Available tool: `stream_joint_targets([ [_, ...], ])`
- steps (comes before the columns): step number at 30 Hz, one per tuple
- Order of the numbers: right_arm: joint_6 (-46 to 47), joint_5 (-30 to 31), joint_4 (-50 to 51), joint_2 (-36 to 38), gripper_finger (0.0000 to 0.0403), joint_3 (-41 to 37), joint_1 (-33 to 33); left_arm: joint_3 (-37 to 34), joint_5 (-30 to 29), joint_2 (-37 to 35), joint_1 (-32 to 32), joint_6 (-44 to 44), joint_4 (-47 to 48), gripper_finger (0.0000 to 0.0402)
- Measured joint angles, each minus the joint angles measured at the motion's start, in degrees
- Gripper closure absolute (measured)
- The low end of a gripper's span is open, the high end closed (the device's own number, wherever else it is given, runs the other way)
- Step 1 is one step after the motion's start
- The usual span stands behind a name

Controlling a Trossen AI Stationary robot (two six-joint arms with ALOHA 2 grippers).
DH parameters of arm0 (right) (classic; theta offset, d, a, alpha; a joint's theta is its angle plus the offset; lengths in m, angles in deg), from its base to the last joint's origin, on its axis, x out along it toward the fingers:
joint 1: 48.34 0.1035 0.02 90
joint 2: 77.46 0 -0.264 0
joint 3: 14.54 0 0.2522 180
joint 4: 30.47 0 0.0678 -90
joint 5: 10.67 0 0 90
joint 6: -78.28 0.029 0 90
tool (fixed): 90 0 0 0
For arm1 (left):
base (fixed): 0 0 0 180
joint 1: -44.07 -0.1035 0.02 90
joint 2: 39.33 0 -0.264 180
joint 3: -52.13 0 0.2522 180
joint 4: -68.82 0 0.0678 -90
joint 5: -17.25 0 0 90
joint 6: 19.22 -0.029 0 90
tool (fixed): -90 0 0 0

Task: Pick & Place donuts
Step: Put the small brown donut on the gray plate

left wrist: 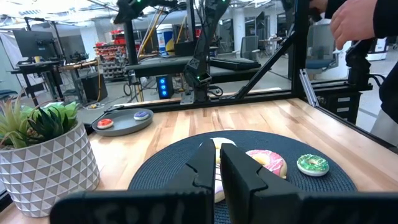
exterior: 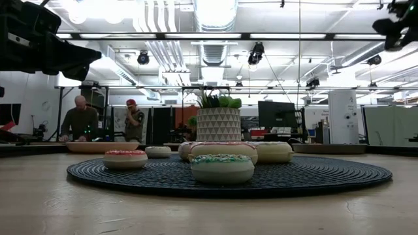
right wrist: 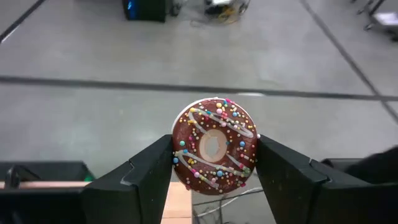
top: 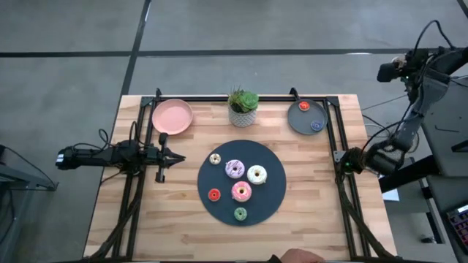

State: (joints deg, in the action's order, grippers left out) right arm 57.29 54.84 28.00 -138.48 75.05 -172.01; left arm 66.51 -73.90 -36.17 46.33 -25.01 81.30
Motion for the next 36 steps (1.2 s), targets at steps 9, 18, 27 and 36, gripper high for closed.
stream_joint_targets([
  [9,5.12,0.0,0.56,7.83,0.0193,-0.1,-1.63,0.0,0.0,0.01,0.0,-0.02,0.02,0.0402],
  [18,7.22,-0.02,3.53,14.62,0.0193,-0.11,-1.65,0.0,0.0,-0.02,0.02,-0.02,0.01,0.0402],
  [27,15.03,-6.47,6.61,23.21,0.0193,-0.13,-1.58,0.0,0.0,-0.01,0.02,0.0,0.0,0.0402],
  [36,22.35,-15.12,7.43,30.08,0.0193,-0.2,-1.47,0.0,0.0,-0.01,0.02,-0.02,0.0,0.0402],
])
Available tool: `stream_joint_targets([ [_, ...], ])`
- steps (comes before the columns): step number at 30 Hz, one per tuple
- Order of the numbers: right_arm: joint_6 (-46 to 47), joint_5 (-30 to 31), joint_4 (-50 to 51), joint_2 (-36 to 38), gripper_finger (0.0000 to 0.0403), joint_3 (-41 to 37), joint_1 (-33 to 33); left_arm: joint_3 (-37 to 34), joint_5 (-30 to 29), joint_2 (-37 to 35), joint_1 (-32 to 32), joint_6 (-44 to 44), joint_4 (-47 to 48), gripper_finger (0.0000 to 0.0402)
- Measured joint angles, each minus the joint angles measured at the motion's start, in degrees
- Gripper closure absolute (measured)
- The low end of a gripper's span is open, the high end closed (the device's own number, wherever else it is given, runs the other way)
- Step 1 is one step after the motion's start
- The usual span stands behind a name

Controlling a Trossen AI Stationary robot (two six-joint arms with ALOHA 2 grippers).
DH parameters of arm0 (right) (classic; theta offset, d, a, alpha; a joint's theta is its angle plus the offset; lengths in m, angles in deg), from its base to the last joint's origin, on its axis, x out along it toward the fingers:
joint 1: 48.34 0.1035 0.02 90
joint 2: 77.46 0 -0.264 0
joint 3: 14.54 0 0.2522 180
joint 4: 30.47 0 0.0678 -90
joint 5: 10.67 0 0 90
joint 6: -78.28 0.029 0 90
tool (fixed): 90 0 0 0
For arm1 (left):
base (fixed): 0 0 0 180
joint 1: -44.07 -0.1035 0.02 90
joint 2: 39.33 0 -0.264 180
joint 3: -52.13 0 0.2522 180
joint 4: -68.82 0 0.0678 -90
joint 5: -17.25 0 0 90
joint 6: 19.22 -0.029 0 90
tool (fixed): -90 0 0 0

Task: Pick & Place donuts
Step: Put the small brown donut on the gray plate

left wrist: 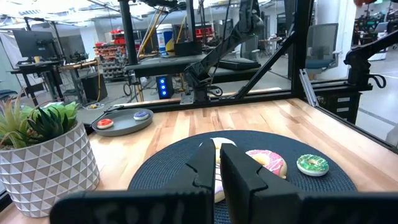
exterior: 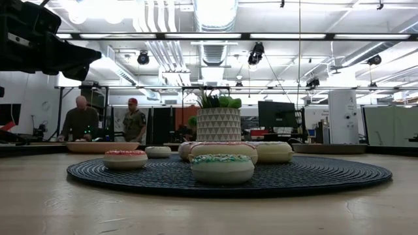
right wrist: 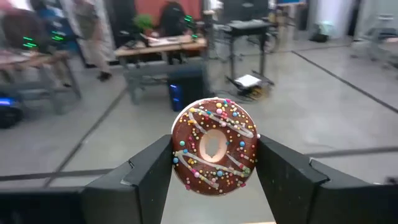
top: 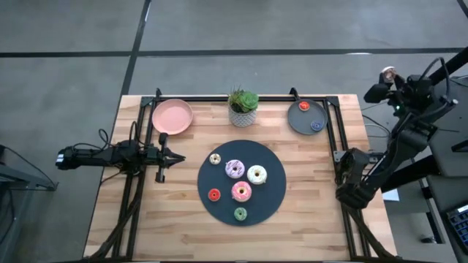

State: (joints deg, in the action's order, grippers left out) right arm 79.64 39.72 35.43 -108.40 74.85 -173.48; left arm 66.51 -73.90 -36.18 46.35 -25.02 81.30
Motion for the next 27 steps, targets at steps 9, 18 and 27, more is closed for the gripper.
stream_joint_targets([
  [9,2.71,-3.04,-0.47,0.93,0.0193,0.04,4.7,0.0,0.0,0.0,-0.03,0.0,0.0,0.0402],
  [18,0.25,-2.89,-0.48,0.27,0.0193,0.0,20.68,0.0,0.0,0.0,-0.02,0.01,0.0,0.0402],
  [27,-5.84,-2.87,-0.5,0.08,0.0193,0.0,38.45,0.0,0.0,0.0,-0.02,0.0,0.0,0.0402],
])
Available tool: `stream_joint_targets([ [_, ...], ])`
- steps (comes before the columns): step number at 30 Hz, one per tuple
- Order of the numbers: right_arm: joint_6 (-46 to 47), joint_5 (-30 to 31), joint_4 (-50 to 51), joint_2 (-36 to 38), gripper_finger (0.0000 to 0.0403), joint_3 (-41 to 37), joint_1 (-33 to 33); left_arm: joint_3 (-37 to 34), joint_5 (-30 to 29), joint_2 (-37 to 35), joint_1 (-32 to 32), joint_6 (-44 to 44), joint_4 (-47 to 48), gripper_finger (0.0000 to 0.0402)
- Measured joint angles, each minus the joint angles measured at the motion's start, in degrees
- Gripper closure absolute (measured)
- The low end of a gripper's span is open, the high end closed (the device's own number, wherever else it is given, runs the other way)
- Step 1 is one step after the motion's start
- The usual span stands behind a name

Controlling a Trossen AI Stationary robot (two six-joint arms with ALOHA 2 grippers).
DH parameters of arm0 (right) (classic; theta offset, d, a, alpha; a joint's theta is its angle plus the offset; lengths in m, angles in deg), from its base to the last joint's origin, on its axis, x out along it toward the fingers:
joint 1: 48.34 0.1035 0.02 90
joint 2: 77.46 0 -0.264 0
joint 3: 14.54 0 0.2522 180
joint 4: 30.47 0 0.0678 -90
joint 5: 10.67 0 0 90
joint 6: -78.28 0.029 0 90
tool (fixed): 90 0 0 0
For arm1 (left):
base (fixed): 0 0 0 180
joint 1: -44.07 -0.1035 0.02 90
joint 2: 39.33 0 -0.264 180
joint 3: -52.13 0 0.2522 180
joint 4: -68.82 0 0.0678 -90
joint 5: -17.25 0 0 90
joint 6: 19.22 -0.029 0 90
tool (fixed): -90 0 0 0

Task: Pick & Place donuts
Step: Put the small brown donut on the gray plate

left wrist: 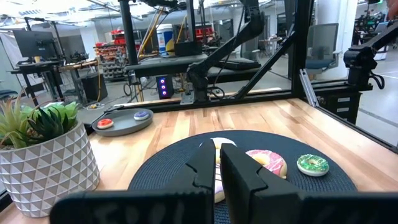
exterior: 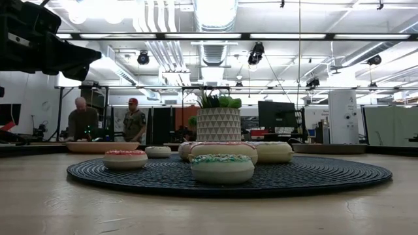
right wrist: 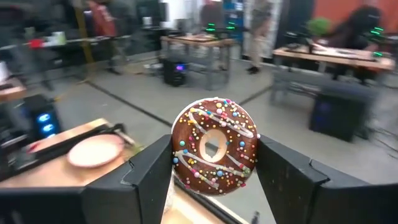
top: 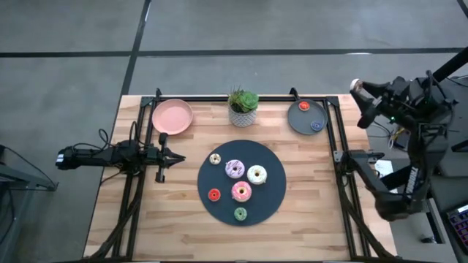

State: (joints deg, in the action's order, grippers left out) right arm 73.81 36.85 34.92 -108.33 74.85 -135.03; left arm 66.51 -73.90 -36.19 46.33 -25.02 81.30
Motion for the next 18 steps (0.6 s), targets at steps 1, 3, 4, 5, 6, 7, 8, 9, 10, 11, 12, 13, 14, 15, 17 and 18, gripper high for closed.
stream_joint_targets([
  [1,-0.79,0.01,0.0,0.0,0.0193,0.0,1.67,0.0,0.0,0.02,0.0,0.0,0.0,0.0402],
  [3,-2.42,0.0,0.0,0.0,0.0193,0.0,5.4,0.0,0.0,0.0,0.0,0.02,0.0,0.0402],
  [4,-3.37,0.0,0.0,0.0,0.0193,0.0,7.29,0.0,0.0,0.01,0.0,0.01,0.0,0.0402],
  [5,-4.33,-0.02,0.0,0.0,0.0193,0.0,9.07,0.0,0.0,0.0,0.0,0.01,0.0,0.0402],
  [6,-5.16,-0.02,0.01,0.0,0.0193,0.0,10.68,0.0,0.0,0.0,0.0,0.0,0.0,0.0402],
  [7,-6.01,0.0,0.0,0.0,0.0193,0.0,12.18,0.0,0.01,0.01,0.0,0.01,0.0,0.0402],
  [8,-6.68,0.0,0.0,-0.02,0.0193,0.0,13.49,0.0,0.0,0.0,0.0,0.02,0.0,0.0402],
  [9,-7.22,0.0,0.0,-0.14,0.0193,0.0,14.72,0.0,0.01,0.0,0.04,0.01,0.0,0.0402],
  [10,-7.46,0.04,0.0,-0.28,0.0193,0.0,15.75,0.0,0.0,0.0,0.03,0.01,0.0,0.0402],
  [11,-7.49,0.14,0.0,-0.53,0.0193,0.0,16.79,0.0,0.0,0.0,0.02,0.02,0.0,0.0402],
  [12,-7.49,0.17,0.0,-0.85,0.0193,0.0,17.75,0.0,0.0,0.0,0.02,0.0,0.0,0.0402],
  [13,-7.46,0.19,0.01,-1.21,0.0193,0.0,18.7,0.0,0.0,0.02,0.02,0.0,0.0,0.0402],
  [14,-7.32,0.21,-0.02,-1.63,0.0193,0.0,19.74,0.0,0.0,0.0,0.02,0.02,0.0,0.0402],
  [15,-7.07,0.23,-0.04,-2.1,0.0193,0.0,20.77,0.0,0.0,0.02,0.02,0.01,0.0,0.0402],
  [17,-6.59,0.33,-0.04,-3.14,0.0193,0.0,22.77,0.0,0.0,0.01,0.02,0.01,0.0,0.0402],
  [18,-6.41,0.39,-0.02,-3.68,0.0193,0.0,23.57,0.0,0.0,0.01,0.02,0.02,0.01,0.0402],
])
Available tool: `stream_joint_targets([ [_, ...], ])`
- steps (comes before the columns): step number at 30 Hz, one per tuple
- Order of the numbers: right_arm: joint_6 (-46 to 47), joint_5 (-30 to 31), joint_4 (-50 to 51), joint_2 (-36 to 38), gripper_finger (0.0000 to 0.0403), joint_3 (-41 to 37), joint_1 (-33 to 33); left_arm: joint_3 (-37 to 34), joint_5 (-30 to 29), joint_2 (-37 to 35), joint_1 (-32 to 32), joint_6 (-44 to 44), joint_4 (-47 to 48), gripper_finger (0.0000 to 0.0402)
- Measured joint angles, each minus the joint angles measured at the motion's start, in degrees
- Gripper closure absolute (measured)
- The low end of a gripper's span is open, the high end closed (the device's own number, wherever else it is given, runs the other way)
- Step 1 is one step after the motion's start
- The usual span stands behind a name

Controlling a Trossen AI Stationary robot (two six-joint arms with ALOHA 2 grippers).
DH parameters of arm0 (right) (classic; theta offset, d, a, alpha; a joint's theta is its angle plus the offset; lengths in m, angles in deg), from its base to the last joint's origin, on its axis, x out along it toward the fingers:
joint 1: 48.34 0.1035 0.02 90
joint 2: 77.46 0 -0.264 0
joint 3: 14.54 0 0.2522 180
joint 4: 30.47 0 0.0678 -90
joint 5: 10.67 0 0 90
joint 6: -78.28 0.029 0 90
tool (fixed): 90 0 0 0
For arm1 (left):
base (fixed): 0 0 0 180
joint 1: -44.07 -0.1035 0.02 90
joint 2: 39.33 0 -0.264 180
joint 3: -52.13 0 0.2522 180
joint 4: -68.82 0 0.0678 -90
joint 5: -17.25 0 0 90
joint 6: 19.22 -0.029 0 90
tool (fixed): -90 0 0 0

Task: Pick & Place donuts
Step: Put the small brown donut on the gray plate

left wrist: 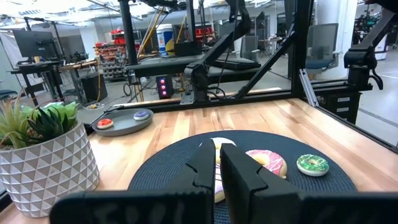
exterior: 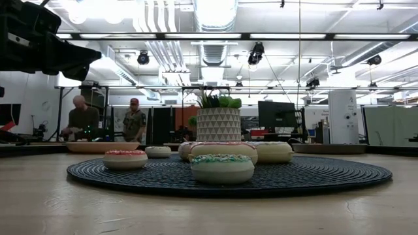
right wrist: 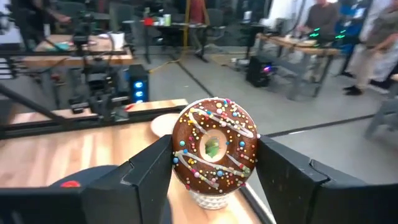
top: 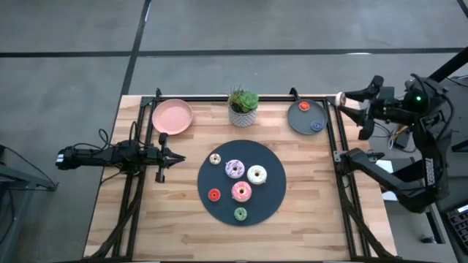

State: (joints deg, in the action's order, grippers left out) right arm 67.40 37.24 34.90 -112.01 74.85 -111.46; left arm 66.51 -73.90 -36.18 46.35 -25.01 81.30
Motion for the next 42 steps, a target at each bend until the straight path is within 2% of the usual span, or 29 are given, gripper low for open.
stream_joint_targets([
  [8,4.17,0.1,0.48,-4.47,0.0193,-0.01,3.62,0.0,0.0,-0.01,0.0,-0.01,0.01,0.0402],
  [14,3.23,0.37,7.66,-8.99,0.0193,-0.09,3.64,0.0,0.0,0.01,0.0,-0.01,-0.01,0.0402],
  [19,1.85,4.96,12.83,-13.16,0.0193,-0.24,3.64,0.0,0.0,-0.01,0.0,-0.02,0.01,0.0402],
  [29,-1.02,6.71,13.33,-20.8,0.0193,-0.42,3.66,0.0,0.0,-0.01,-0.02,-0.01,0.0,0.0402],
  [35,0.5,9.34,13.35,-25.5,0.0193,-0.42,3.66,0.0,0.0,0.0,-0.02,0.01,-0.01,0.0402],
  [42,0.65,9.73,13.11,-31.03,0.0193,-0.39,5.5,0.0,0.0,-0.01,-0.02,0.0,-0.01,0.0402],
])
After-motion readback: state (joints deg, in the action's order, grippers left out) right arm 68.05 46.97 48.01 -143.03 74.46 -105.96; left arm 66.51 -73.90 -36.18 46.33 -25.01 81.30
